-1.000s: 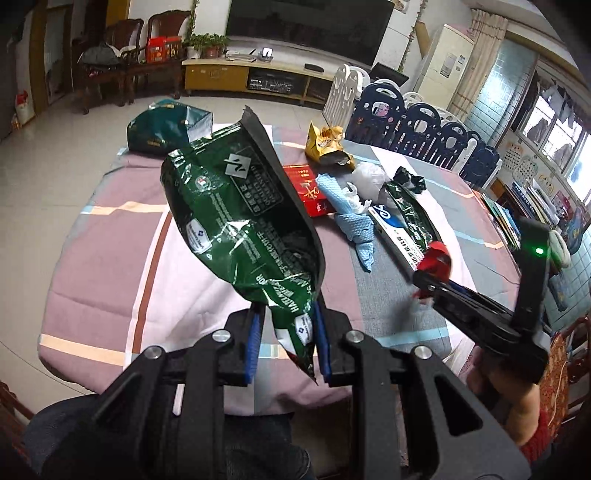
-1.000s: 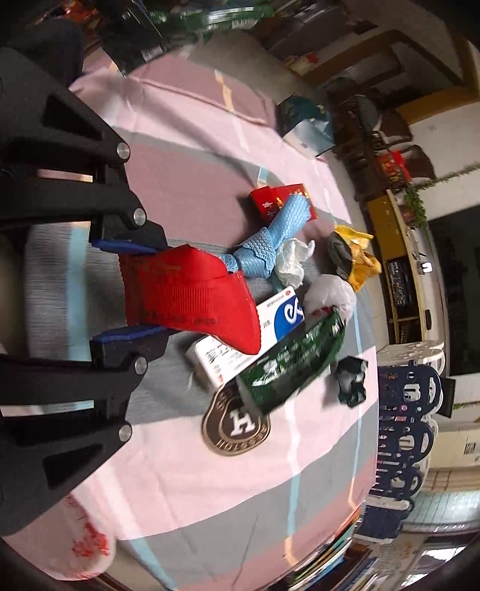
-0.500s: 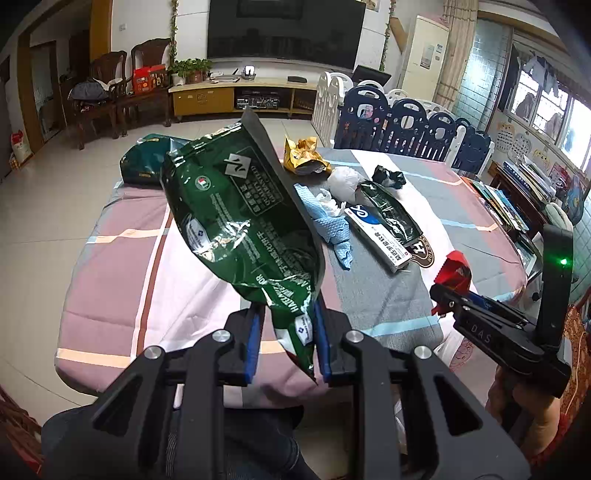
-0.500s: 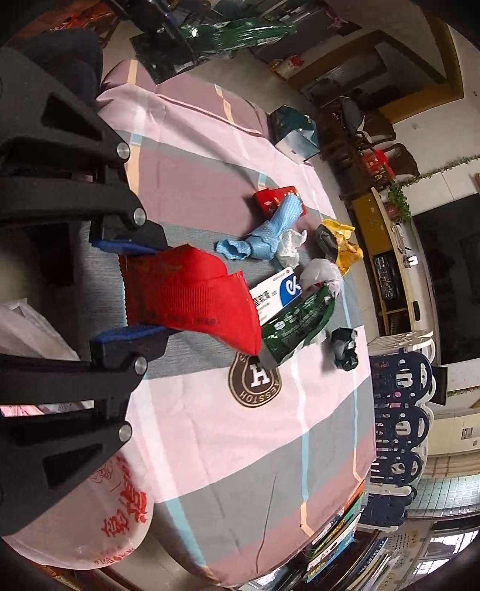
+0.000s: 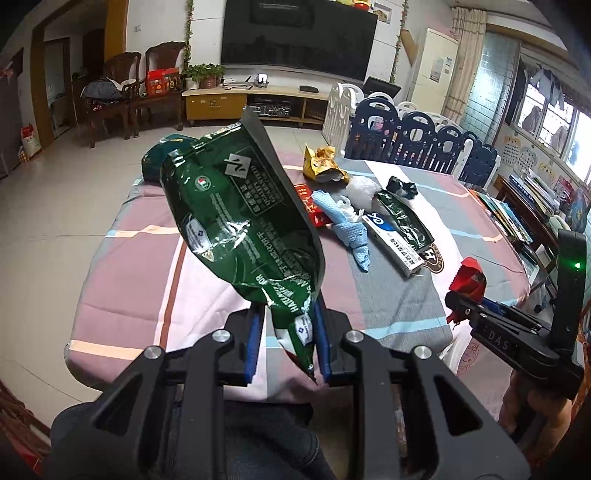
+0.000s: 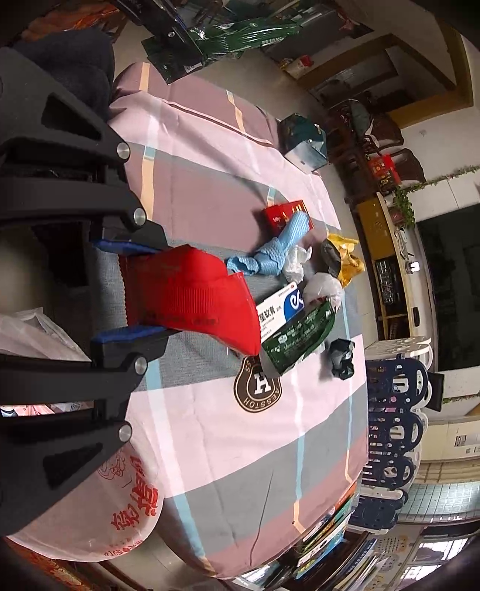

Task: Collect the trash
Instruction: 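Carry the red packet over the wastebasket and open the right tool while the left tool holds the green bag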

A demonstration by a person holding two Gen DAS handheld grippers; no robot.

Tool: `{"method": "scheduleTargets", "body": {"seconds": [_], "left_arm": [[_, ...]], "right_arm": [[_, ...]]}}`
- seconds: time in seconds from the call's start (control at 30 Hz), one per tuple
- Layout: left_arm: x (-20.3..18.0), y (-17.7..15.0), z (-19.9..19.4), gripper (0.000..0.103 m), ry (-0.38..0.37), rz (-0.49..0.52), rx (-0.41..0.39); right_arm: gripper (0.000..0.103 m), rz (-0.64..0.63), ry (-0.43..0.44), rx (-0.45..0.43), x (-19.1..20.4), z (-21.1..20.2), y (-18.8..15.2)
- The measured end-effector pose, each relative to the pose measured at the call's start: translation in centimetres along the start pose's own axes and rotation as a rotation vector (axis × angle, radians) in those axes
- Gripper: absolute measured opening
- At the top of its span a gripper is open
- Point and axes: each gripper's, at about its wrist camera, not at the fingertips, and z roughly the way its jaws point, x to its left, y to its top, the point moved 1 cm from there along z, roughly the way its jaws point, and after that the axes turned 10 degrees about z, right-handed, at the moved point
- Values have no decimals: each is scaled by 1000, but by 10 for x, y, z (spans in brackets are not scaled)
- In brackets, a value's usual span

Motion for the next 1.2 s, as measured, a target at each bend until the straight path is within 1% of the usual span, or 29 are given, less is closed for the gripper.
{"method": "scheduleTargets", "body": {"seconds": [0.27,1.2], "left_arm": [[4,-1,-2,26,2,-9,-6],[3,-3,-2,26,-5,-11,-2]], "right_arm": [[32,-29,10,-2,15,0,-3],[32,-22,11,-1,13,-1,-7]]}}
